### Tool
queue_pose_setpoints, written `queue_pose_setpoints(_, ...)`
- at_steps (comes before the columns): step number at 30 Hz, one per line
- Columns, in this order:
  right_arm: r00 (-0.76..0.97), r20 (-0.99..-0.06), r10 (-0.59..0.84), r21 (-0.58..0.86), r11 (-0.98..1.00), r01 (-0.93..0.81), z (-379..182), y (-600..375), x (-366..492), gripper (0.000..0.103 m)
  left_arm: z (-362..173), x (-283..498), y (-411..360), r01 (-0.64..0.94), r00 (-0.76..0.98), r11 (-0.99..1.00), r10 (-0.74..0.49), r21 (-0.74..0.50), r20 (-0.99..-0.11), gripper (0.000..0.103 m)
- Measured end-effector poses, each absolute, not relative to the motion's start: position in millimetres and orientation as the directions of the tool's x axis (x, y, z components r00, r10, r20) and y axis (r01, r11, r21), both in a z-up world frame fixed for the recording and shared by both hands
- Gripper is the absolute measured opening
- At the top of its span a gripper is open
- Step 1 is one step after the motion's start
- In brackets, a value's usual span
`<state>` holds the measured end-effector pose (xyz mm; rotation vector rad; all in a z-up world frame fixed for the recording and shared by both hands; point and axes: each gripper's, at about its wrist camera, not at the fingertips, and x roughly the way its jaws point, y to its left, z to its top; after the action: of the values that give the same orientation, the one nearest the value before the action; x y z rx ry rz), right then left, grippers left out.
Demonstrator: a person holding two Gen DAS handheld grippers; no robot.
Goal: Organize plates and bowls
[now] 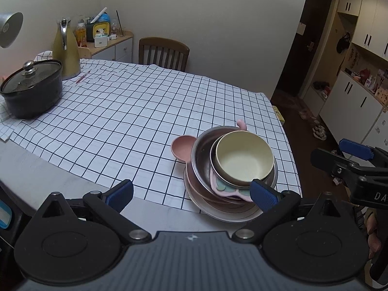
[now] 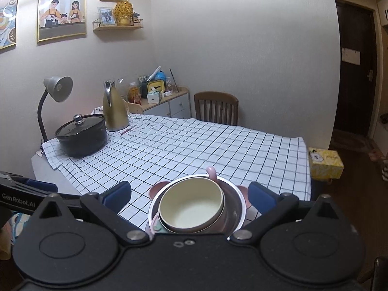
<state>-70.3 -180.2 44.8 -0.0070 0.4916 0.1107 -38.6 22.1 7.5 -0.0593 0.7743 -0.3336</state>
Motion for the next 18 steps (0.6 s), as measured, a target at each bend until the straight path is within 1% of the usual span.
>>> queue_pose_setpoints(5, 0.884, -0.458, 0.096, 0.005, 0.994, -0.105, 45.8, -173.2, -76.9, 0.103, 8.0, -43.5, 25.2, 0.268, 0.668, 0.949, -0.309, -0.168, -0.677, 0.103)
queue_pose_setpoints(18, 0.858, -0.508, 0.073, 0.025, 0.997, -0.07, 43.7, -169.9, -76.6, 0.103, 6.9, -44.0, 25.5, 0.274, 0.659, 0.947, -0.311, -0.166, -0.685, 0.103)
